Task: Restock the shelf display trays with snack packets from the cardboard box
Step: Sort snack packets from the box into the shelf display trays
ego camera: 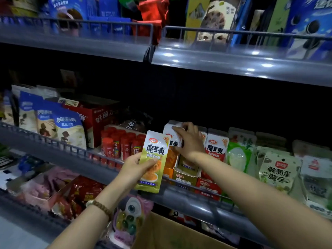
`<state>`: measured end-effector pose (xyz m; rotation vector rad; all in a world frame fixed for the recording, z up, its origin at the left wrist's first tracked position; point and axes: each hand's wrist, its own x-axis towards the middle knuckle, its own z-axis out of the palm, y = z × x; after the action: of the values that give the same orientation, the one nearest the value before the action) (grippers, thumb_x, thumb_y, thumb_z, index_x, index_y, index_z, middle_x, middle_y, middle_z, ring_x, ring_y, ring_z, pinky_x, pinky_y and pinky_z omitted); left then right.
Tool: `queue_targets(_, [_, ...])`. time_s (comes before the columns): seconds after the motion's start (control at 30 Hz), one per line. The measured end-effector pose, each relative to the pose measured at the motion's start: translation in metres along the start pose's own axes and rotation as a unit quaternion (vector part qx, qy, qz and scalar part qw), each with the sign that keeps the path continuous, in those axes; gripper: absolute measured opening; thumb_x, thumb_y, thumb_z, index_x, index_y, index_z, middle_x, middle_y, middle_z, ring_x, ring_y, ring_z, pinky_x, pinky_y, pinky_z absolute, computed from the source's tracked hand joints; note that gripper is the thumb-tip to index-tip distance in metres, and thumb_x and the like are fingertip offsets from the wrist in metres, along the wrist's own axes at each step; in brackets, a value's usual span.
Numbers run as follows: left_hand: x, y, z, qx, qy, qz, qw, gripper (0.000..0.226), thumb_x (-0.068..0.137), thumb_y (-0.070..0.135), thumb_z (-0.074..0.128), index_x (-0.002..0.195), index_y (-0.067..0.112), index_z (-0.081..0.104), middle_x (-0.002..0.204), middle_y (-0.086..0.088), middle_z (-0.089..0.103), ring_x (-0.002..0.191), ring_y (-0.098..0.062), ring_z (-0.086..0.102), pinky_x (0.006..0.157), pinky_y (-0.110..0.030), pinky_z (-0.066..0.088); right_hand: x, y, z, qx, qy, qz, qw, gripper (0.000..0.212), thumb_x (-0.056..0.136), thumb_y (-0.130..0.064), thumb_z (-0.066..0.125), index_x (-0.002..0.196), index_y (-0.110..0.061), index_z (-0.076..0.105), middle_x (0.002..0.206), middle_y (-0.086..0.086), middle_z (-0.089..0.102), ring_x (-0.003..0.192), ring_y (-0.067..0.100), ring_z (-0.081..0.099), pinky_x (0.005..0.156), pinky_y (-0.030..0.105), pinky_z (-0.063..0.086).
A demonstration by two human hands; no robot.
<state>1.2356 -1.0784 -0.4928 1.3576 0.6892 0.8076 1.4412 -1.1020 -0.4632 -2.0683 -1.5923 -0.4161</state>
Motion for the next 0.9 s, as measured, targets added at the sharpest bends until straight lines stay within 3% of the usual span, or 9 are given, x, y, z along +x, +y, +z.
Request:
queue_targets(0.07, [-0.001, 0.003, 0.005, 0.009, -0.018, 0.017, 1.0, 0.015, 0.086, 0.012, 0.065, 0.101, 0.008, 0.067, 0.093, -0.01, 0.074, 0.082, -0.022, 0.071, 0.075, -0.033, 0.057, 0.001, -0.002, -0.013, 0.081, 0.017, 0.021, 0.996, 0.047, 0.091, -0.035, 0.057, 0.137, -0.03, 0.045, 0.14, 0.0, 0.034, 0.129, 0.019, 0.031, 0.106, 0.032, 0.031])
queue_targets(0.13, [-0.001, 0.007, 0.012, 0.015, -0.035, 0.033, 0.999, 0.018, 0.086, 0.015, 0.065, 0.104, 0.01, 0.066, 0.095, -0.009, 0.074, 0.087, -0.024, 0.071, 0.078, -0.036, 0.056, -0.004, -0.008, -0.032, 0.258, -0.003, 0.028, 0.966, 0.04, 0.097, -0.037, 0.045, 0.136, -0.028, 0.046, 0.137, -0.002, 0.043, 0.122, 0.012, 0.041, 0.095, 0.023, 0.038])
queue_targets(0.2, [0.0, 0.011, 0.023, 0.008, -0.043, 0.047, 0.998, 0.021, 0.085, 0.015, 0.066, 0.106, 0.012, 0.064, 0.096, -0.007, 0.074, 0.087, -0.023, 0.071, 0.075, -0.033, 0.057, -0.016, -0.012, -0.053, 0.39, -0.064, 0.016, 0.919, 0.039, 0.095, -0.032, 0.051, 0.134, -0.028, 0.047, 0.129, -0.006, 0.052, 0.114, 0.009, 0.052, 0.085, 0.013, 0.042])
queue_targets(0.33, [0.004, 0.018, 0.05, -0.008, -0.054, 0.063, 0.996, 0.024, 0.084, 0.009, 0.067, 0.107, 0.012, 0.063, 0.091, -0.006, 0.075, 0.079, -0.017, 0.072, 0.063, -0.024, 0.057, -0.037, -0.004, -0.074, 0.441, -0.133, 0.029, 0.887, 0.053, 0.082, -0.003, 0.068, 0.129, -0.02, 0.05, 0.107, 0.007, 0.065, 0.087, 0.009, 0.065, 0.068, 0.014, 0.053])
queue_targets(0.5, [0.015, 0.008, 0.064, 0.134, 0.005, 0.126, 0.983, 0.034, 0.092, 0.021, 0.059, 0.124, 0.014, 0.052, 0.114, 0.005, 0.061, 0.103, -0.007, 0.058, 0.074, -0.003, 0.043, -0.022, 0.023, -0.093, 0.419, 0.039, 0.148, 0.895, 0.044, 0.08, -0.002, 0.071, 0.121, -0.004, 0.055, 0.111, 0.014, 0.065, 0.089, 0.022, 0.065, 0.062, 0.023, 0.056])
queue_targets(0.6, [0.019, -0.01, 0.06, 0.277, -0.008, 0.139, 0.951, 0.046, 0.093, 0.031, 0.056, 0.136, 0.018, 0.045, 0.123, 0.005, 0.058, 0.109, -0.007, 0.055, 0.091, -0.018, 0.044, -0.007, 0.048, -0.093, 0.364, 0.107, 0.161, 0.911, 0.03, 0.083, -0.007, 0.069, 0.111, 0.0, 0.06, 0.103, 0.011, 0.066, 0.086, 0.019, 0.064, 0.072, 0.028, 0.055])
queue_targets(0.67, [0.022, -0.021, 0.058, 0.353, -0.018, 0.135, 0.926, 0.055, 0.091, 0.04, 0.056, 0.141, 0.022, 0.042, 0.123, 0.003, 0.061, 0.105, -0.011, 0.059, 0.094, -0.031, 0.048, 0.0, 0.056, -0.086, 0.322, 0.095, 0.147, 0.93, 0.024, 0.084, -0.01, 0.069, 0.106, 0.0, 0.065, 0.102, 0.011, 0.068, 0.095, 0.024, 0.065, 0.081, 0.035, 0.053])
queue_targets(0.73, [0.023, -0.025, 0.057, 0.386, -0.027, 0.14, 0.911, 0.059, 0.089, 0.044, 0.058, 0.142, 0.026, 0.04, 0.122, 0.004, 0.062, 0.103, -0.013, 0.061, 0.092, -0.033, 0.05, 0.004, 0.058, -0.074, 0.255, 0.061, 0.141, 0.955, 0.025, 0.084, -0.019, 0.07, 0.097, 0.002, 0.066, 0.1, 0.018, 0.069, 0.093, 0.03, 0.066, 0.08, 0.044, 0.054])
queue_targets(0.9, [0.022, -0.029, 0.056, 0.372, -0.051, 0.166, 0.912, 0.062, 0.086, 0.041, 0.064, 0.141, 0.031, 0.04, 0.134, 0.014, 0.053, 0.117, -0.007, 0.054, 0.1, -0.038, 0.047, -0.007, 0.054, -0.049, 0.122, 0.024, 0.046, 0.991, 0.051, 0.08, -0.022, 0.073, 0.129, -0.019, 0.056, 0.128, 0.002, 0.06, 0.118, 0.022, 0.055, 0.096, 0.034, 0.045])
